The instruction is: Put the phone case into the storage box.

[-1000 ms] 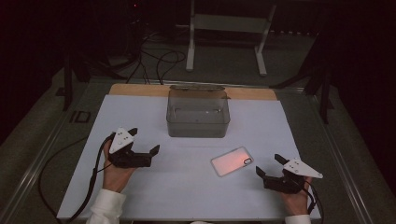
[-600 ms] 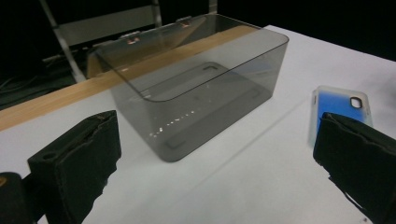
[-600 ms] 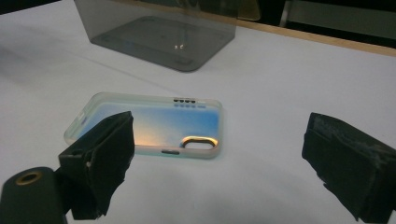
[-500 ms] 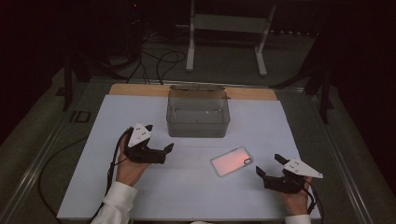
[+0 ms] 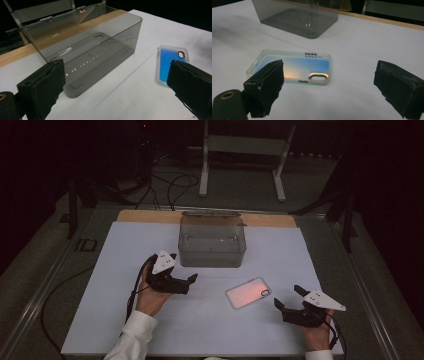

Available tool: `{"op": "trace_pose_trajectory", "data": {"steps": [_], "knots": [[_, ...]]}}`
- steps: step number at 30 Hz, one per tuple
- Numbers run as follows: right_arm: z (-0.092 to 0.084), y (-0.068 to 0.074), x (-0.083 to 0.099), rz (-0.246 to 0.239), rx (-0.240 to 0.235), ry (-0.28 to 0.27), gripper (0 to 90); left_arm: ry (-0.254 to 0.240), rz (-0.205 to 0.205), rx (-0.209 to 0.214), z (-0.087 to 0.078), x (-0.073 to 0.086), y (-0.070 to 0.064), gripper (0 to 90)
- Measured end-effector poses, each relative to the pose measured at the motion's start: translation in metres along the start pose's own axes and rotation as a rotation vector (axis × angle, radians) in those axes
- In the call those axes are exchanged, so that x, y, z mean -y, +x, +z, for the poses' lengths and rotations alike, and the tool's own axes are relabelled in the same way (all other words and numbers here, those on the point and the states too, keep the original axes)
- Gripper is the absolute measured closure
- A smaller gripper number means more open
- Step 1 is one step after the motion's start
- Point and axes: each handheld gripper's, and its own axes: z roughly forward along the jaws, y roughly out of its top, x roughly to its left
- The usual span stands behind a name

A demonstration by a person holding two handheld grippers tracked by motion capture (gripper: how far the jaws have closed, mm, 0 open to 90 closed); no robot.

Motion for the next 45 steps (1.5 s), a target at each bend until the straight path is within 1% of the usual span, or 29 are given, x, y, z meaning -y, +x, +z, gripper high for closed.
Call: {"op": "trace_pose_trajectory", "data": {"steps": [14, 21, 25, 27, 28, 33, 43, 45], "knots": [[0.0, 0.0, 0.0, -0.004, -0.002, 0.003, 9.4, 0.056, 0.009, 0.042, 0.022, -0.005, -0.008, 4.0], [0.001, 0.0, 0.0, -0.005, -0.003, 0.006, 9.4, 0.079, 0.03, 0.055, 0.032, -0.008, -0.012, 4.5], [0.0, 0.0, 0.0, -0.005, -0.004, 0.006, 9.4, 0.091, 0.048, 0.06, 0.038, -0.01, -0.016, 4.8], [0.0, 0.0, 0.0, -0.004, -0.003, 0.006, 9.4, 0.094, 0.052, 0.062, 0.039, -0.01, -0.016, 4.9], [0.0, 0.0, 0.0, -0.004, -0.004, 0.006, 9.4, 0.102, 0.059, 0.065, 0.043, -0.012, -0.018, 4.9], [0.001, 0.0, 0.0, -0.005, -0.004, 0.006, 9.4, 0.097, 0.051, 0.089, 0.048, -0.014, -0.02, 4.7], [0.001, 0.0, 0.0, -0.006, -0.005, 0.006, 9.4, 0.119, 0.063, 0.105, 0.057, -0.016, -0.023, 5.0], [0.001, 0.0, 0.0, -0.006, -0.005, 0.006, 9.4, 0.123, 0.058, 0.109, 0.059, -0.016, -0.024, 5.2]]}}
